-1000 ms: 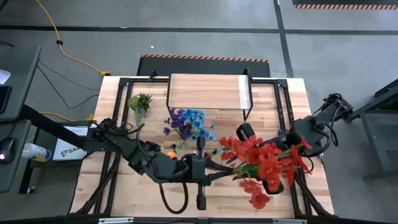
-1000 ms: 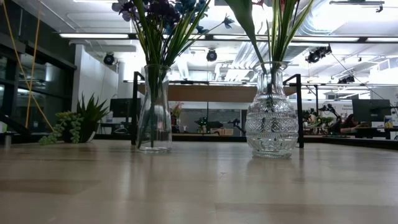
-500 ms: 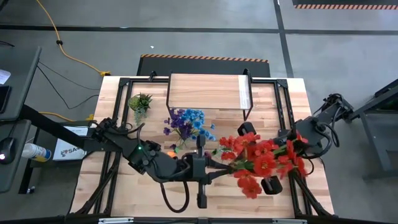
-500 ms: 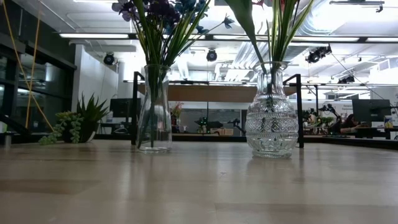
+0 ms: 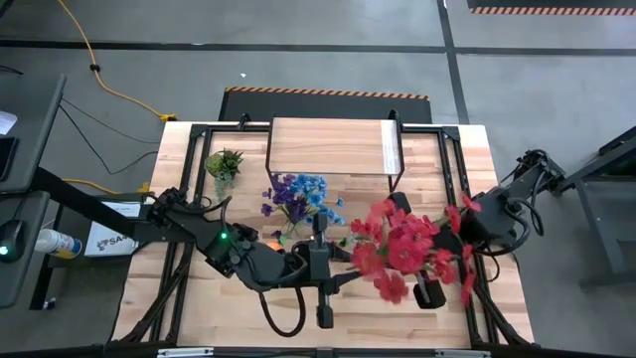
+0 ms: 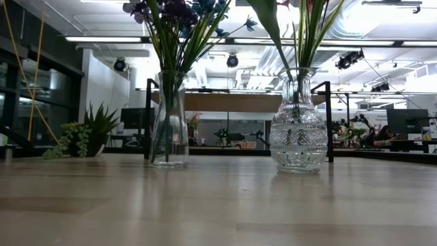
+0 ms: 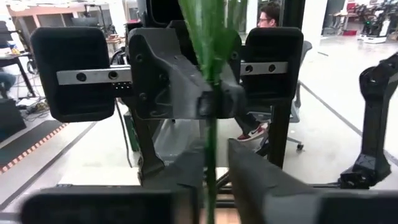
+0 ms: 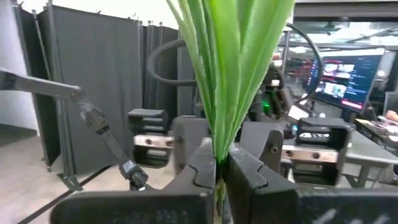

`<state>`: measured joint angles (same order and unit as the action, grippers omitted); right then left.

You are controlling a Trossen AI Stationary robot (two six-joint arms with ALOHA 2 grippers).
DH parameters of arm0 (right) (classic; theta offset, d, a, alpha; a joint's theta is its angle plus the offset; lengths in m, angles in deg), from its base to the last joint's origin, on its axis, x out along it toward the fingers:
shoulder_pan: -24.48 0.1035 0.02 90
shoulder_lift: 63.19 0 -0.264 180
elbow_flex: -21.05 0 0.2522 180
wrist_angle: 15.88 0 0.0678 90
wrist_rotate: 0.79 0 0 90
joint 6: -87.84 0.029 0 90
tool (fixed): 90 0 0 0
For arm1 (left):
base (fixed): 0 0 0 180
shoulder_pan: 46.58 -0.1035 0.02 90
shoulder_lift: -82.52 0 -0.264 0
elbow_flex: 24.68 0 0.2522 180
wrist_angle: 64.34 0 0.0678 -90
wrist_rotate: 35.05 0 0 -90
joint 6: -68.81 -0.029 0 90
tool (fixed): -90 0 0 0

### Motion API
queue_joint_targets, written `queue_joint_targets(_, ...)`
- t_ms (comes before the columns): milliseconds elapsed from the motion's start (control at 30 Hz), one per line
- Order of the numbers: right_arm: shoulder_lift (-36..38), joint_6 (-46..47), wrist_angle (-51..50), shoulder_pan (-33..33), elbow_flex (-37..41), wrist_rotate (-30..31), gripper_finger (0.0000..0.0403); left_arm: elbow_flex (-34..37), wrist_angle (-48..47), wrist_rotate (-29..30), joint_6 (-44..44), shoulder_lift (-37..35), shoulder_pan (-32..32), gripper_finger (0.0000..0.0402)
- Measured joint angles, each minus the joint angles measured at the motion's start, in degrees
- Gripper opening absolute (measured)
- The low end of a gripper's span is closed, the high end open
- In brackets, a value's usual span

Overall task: Pick and place flowers into a vace then onto a shelf
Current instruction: Put the red flower into the right transparent crystal vase

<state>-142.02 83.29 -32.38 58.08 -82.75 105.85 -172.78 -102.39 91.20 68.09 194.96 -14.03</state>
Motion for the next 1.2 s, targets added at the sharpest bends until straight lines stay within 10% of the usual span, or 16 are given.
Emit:
queue_joint_targets(467,3.22,1.04,-3.59,-0.05,0.01,0.92,0.0003,0.02,-1.27,0.53,4.06,-0.17,1.29,0.0271)
queue_joint_targets(1200,12.79,8.89,-27.03,8.22,-0.02,17.27,0.0,0.04,-1.84,0.69,4.88,-1.68,8.55,0.0291)
